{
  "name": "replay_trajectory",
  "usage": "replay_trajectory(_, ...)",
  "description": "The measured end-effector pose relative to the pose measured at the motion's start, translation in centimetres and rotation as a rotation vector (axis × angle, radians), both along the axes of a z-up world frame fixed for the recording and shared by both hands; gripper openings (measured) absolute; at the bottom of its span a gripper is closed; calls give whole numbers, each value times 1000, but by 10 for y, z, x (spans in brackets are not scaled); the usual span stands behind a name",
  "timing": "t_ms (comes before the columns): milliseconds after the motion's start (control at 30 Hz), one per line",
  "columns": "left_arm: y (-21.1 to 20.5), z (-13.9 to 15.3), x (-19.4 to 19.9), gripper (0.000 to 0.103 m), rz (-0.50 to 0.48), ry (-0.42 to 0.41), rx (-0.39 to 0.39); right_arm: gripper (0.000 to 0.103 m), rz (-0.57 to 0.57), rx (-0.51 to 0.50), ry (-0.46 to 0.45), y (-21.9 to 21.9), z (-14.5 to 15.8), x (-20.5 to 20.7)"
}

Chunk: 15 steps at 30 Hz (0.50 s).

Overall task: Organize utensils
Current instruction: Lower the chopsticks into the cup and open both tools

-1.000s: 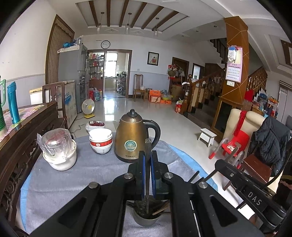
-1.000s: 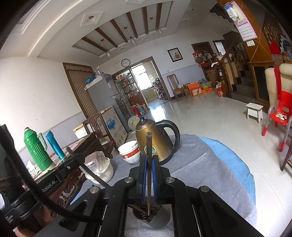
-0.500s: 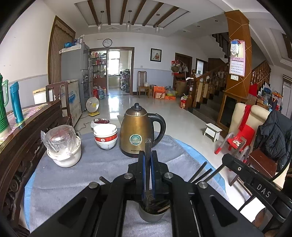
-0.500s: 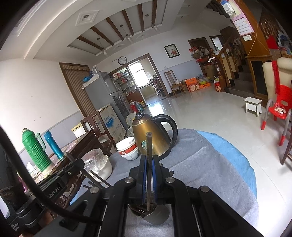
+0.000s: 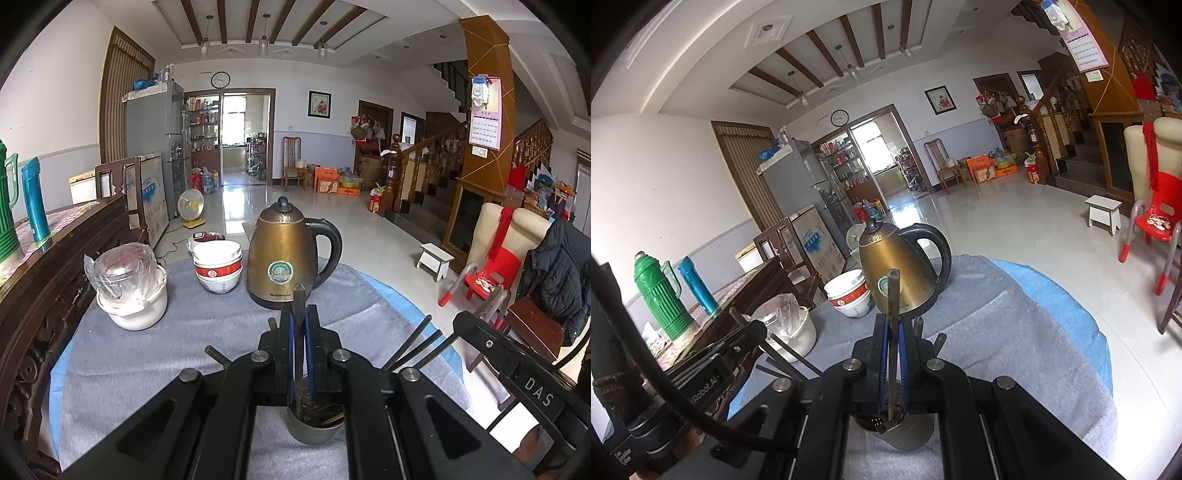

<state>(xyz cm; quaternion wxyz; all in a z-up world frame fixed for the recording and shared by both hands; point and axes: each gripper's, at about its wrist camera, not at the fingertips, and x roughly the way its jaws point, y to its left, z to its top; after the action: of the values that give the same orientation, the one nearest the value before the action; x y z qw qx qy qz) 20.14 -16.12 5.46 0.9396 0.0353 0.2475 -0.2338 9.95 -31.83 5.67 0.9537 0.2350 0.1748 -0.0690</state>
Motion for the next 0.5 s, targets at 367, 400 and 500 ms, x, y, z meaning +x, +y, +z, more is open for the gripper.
replay_trajectory(367,3,-15,0,6,-4,19,14,6,15,4,18,5,-12,3)
replay_trajectory(400,4,-16,0,6,-5,22,14,6,14,3,21,6,-13,3)
replay_trajectory(500,6,-20,-1,6,-7,28,17,6,16,-3,23,9,-16,3)
